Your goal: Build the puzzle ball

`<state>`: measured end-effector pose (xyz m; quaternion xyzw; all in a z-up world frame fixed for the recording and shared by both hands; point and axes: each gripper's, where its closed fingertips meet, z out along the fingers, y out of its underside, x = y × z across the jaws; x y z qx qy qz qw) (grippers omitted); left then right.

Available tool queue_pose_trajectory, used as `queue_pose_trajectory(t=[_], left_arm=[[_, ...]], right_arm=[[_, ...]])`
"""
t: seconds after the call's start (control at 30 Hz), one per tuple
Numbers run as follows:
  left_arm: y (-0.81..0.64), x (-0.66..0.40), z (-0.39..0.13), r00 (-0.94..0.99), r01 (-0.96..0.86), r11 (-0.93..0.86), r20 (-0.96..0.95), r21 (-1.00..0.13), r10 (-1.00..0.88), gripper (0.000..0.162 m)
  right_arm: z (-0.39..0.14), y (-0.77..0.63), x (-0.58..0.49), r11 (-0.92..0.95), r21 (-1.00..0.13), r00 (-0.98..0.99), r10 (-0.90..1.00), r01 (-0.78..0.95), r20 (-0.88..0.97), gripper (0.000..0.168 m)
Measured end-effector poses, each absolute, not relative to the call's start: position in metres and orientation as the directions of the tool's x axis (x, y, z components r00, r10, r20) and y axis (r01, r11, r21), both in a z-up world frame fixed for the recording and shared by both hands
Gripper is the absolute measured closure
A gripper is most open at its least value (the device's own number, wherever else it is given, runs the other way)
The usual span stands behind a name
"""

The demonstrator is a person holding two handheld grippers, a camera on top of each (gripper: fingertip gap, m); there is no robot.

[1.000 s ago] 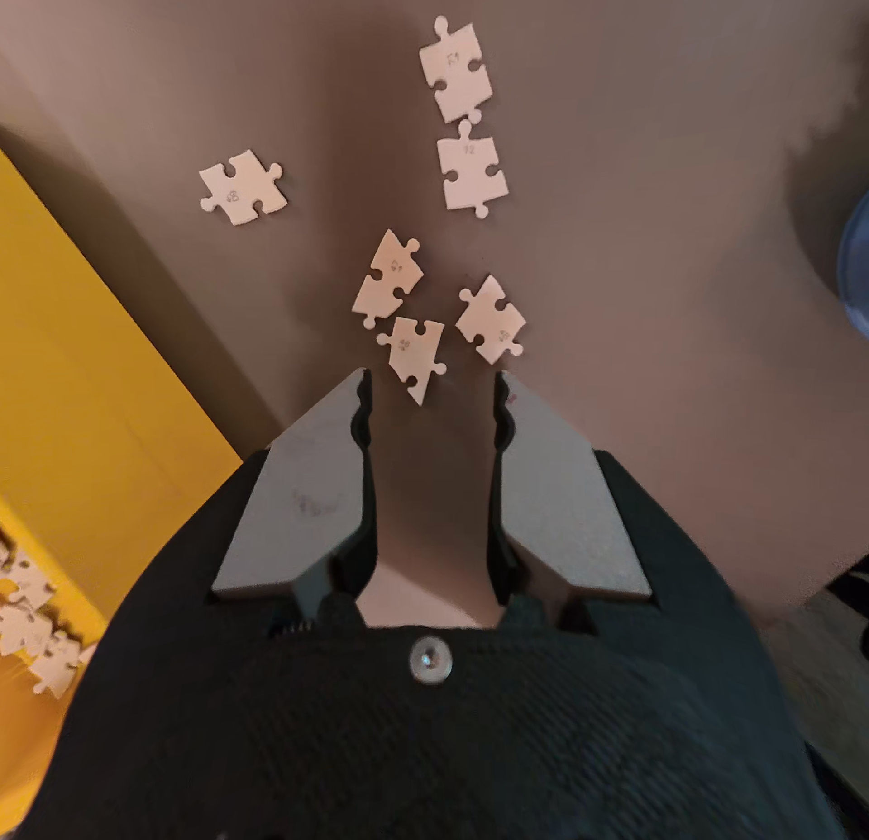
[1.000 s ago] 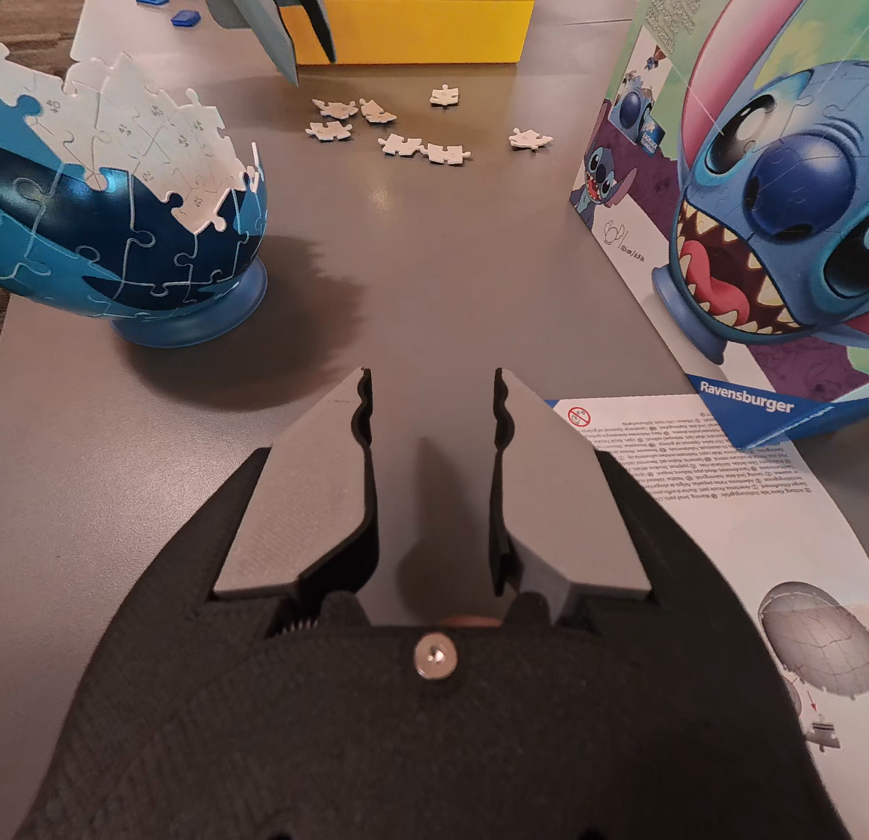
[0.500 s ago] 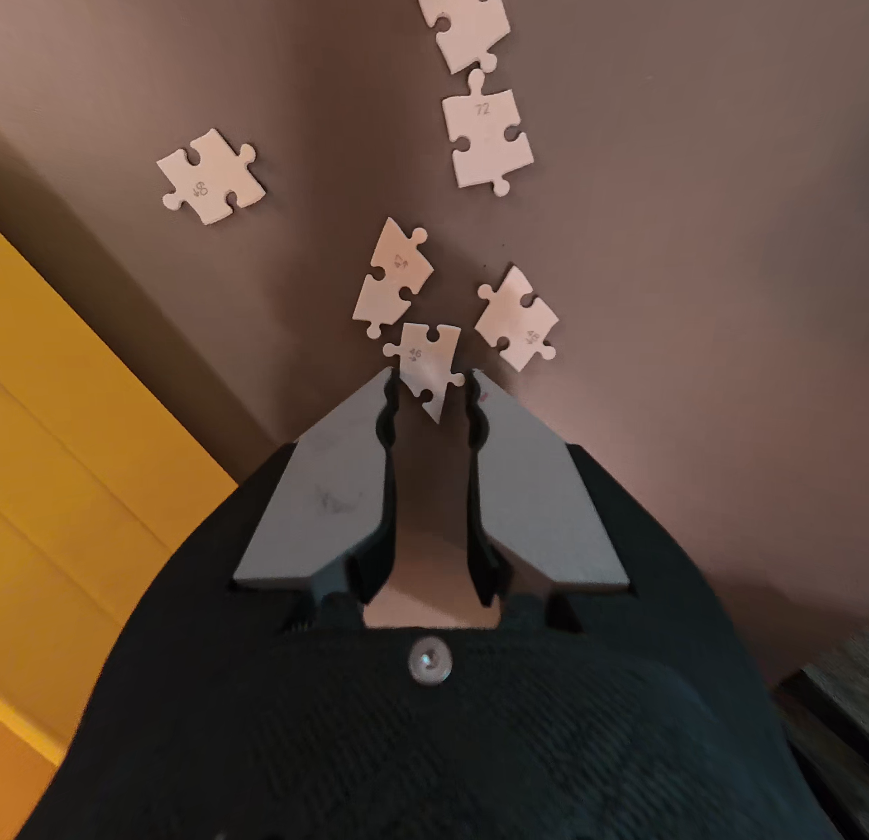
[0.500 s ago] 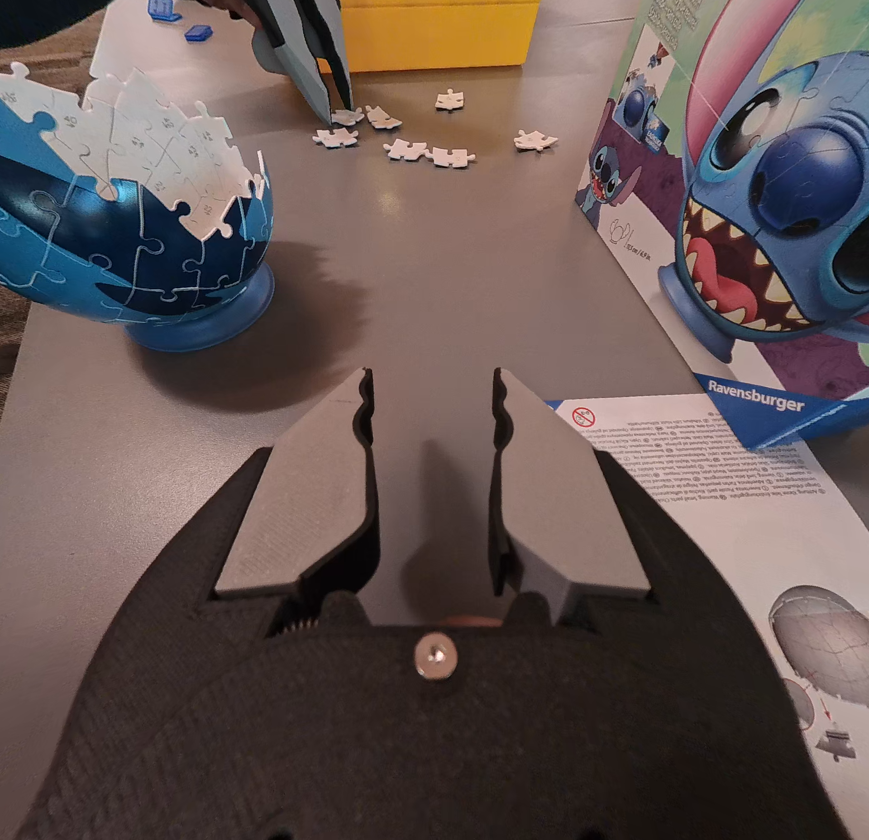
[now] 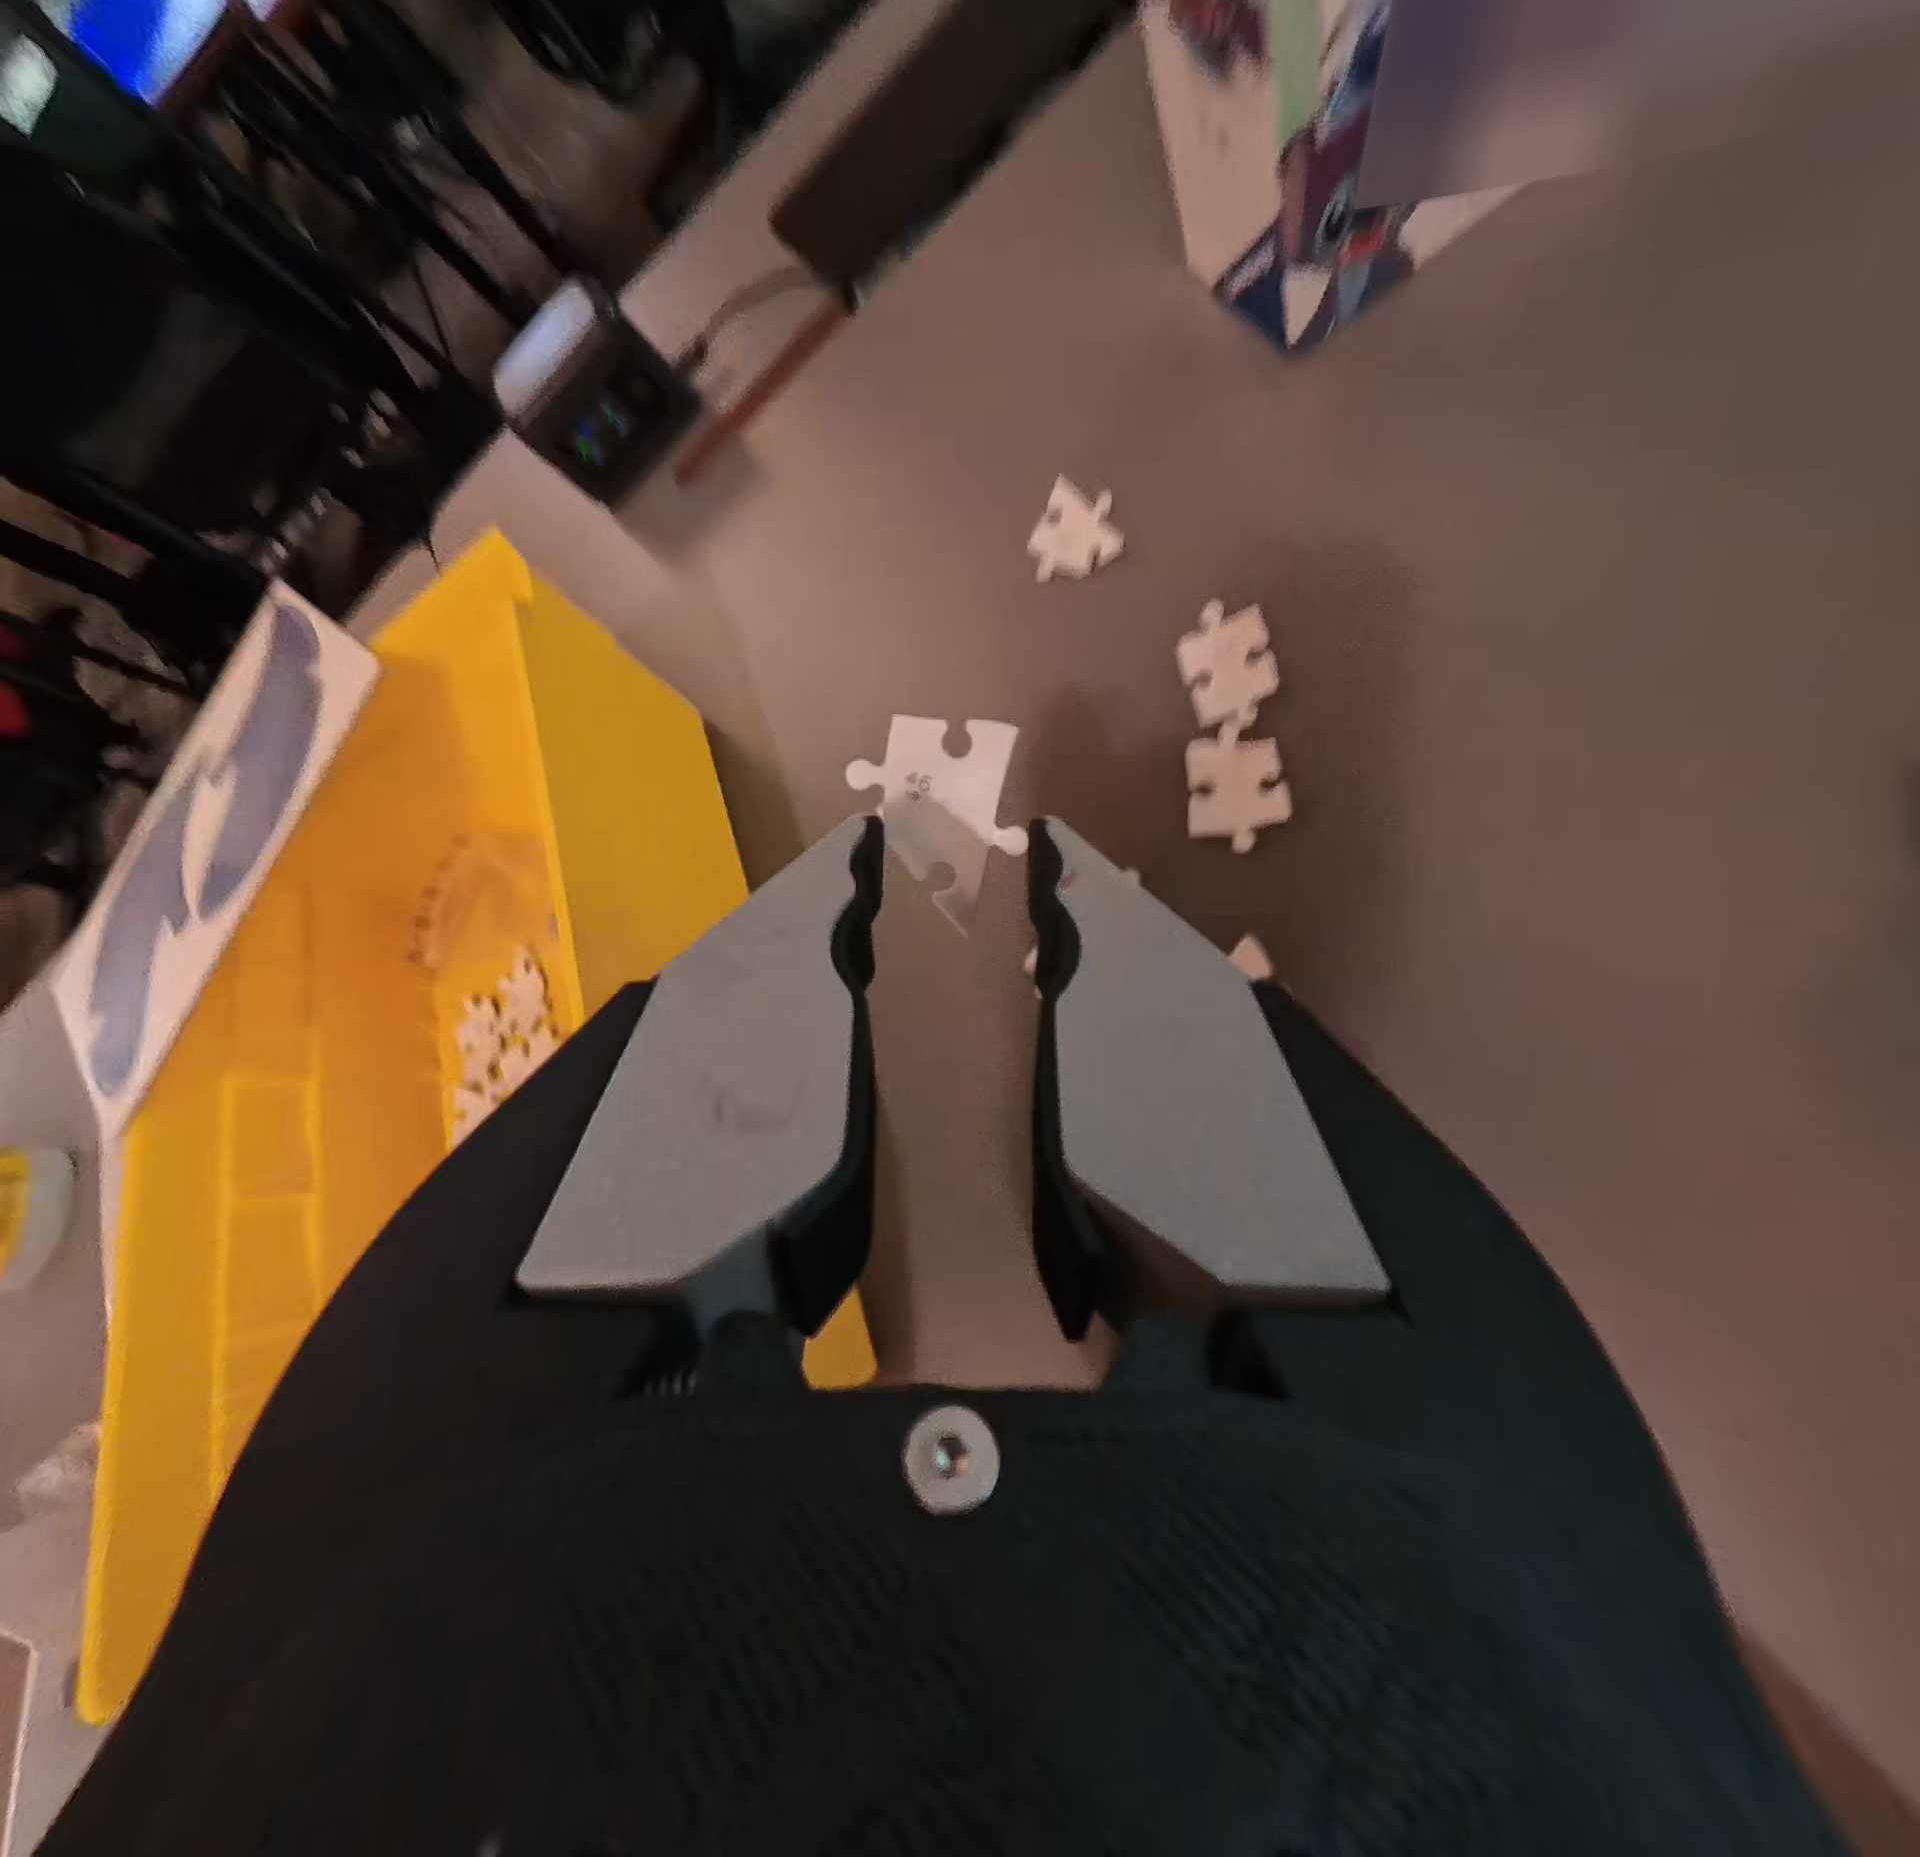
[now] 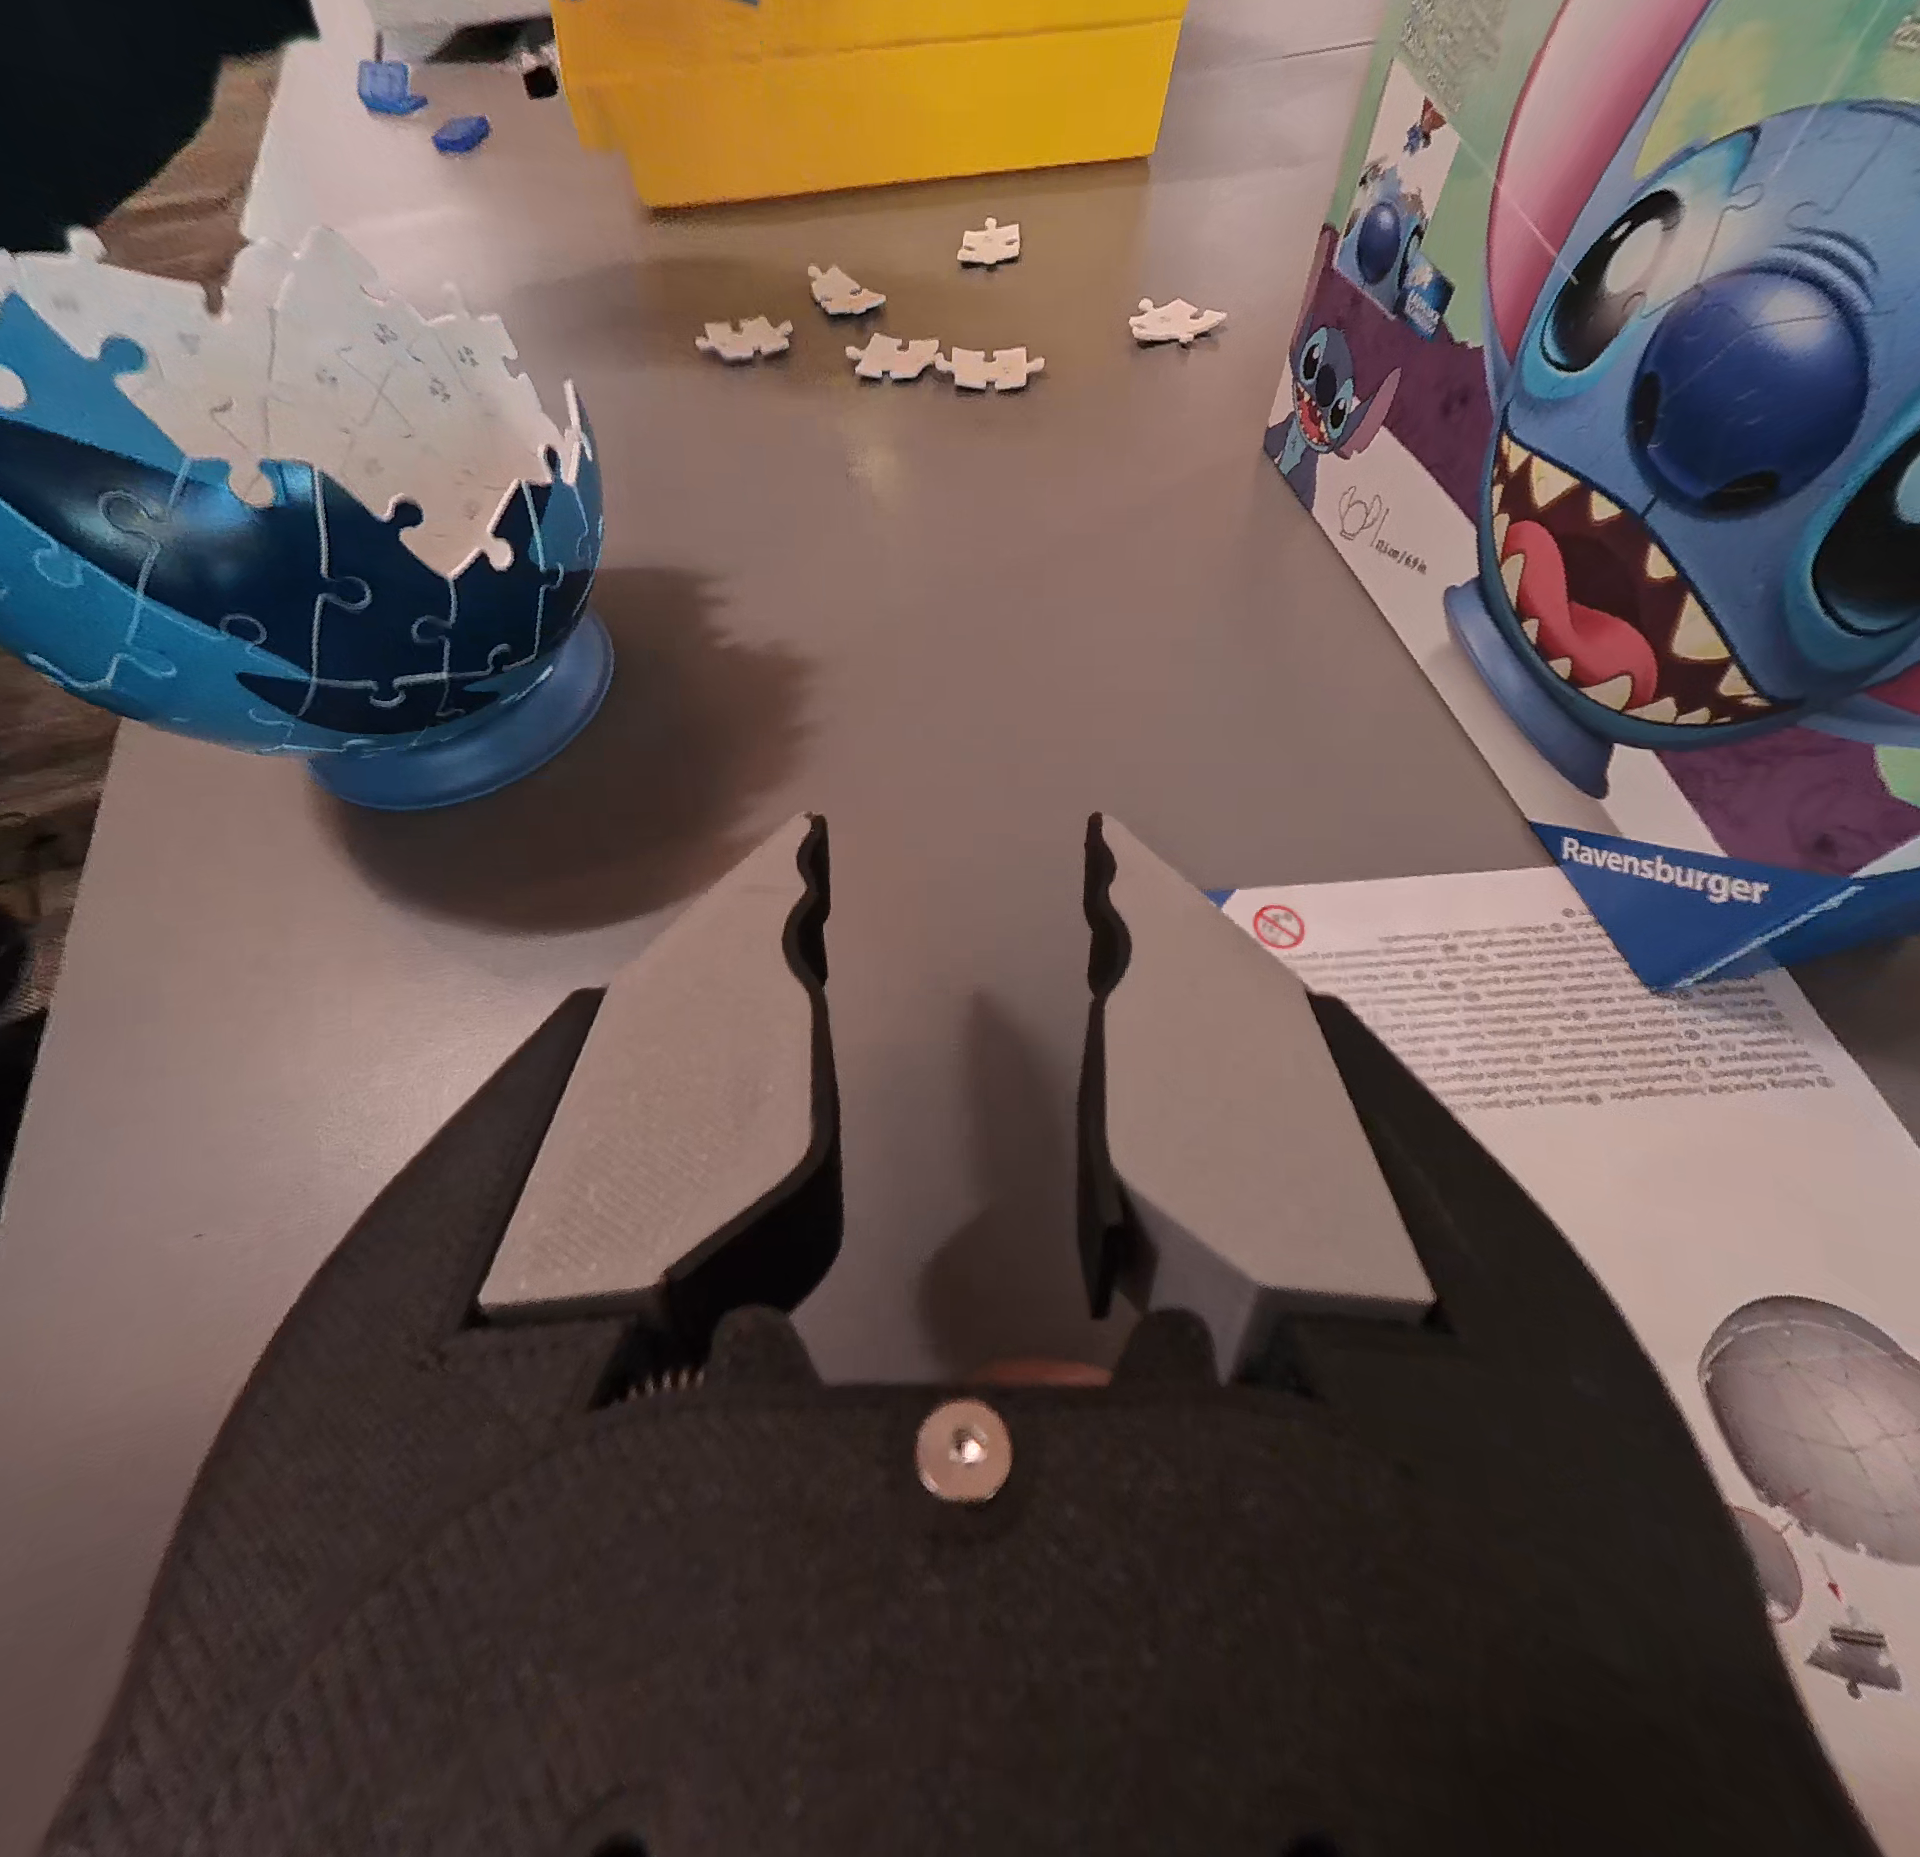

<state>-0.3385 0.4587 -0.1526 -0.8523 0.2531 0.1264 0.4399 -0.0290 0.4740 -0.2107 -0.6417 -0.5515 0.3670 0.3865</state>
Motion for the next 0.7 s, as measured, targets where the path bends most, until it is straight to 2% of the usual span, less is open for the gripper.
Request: queue_pose_trajectory(t=[0.03,0.13,0.4,0.5,0.7], left_arm=[[0.462,-0.326,-0.143,0.83,-0.558,-0.445,-0.46,-0.7,-0.316,0.137],[0.472,-0.286,-0.124,0.781,-0.623,-0.327,-0.544,-0.71,-0.308,0.137],[0.498,-0.223,-0.122,0.742,-0.656,-0.149,-0.596,-0.74,-0.306,0.137],[0.508,-0.223,-0.127,0.773,-0.612,-0.134,-0.553,-0.78,-0.311,0.137],[0.516,-0.231,-0.134,0.83,-0.501,-0.096,-0.446,-0.86,-0.335,0.137]], right_arm=[[-0.206,0.475,-0.031,-0.11,-0.907,0.115,0.991,0.407,-0.069,0.124],[-0.181,0.472,-0.04,-0.191,-0.923,0.06,0.982,0.335,-0.181,0.135],[-0.11,0.475,-0.103,-0.288,-0.918,-0.061,0.947,0.272,-0.315,0.136],[-0.105,0.482,-0.137,-0.343,-0.899,-0.089,0.922,0.272,-0.378,0.134],[-0.129,0.503,-0.186,-0.435,-0.857,-0.111,0.871,0.276,-0.478,0.132]])
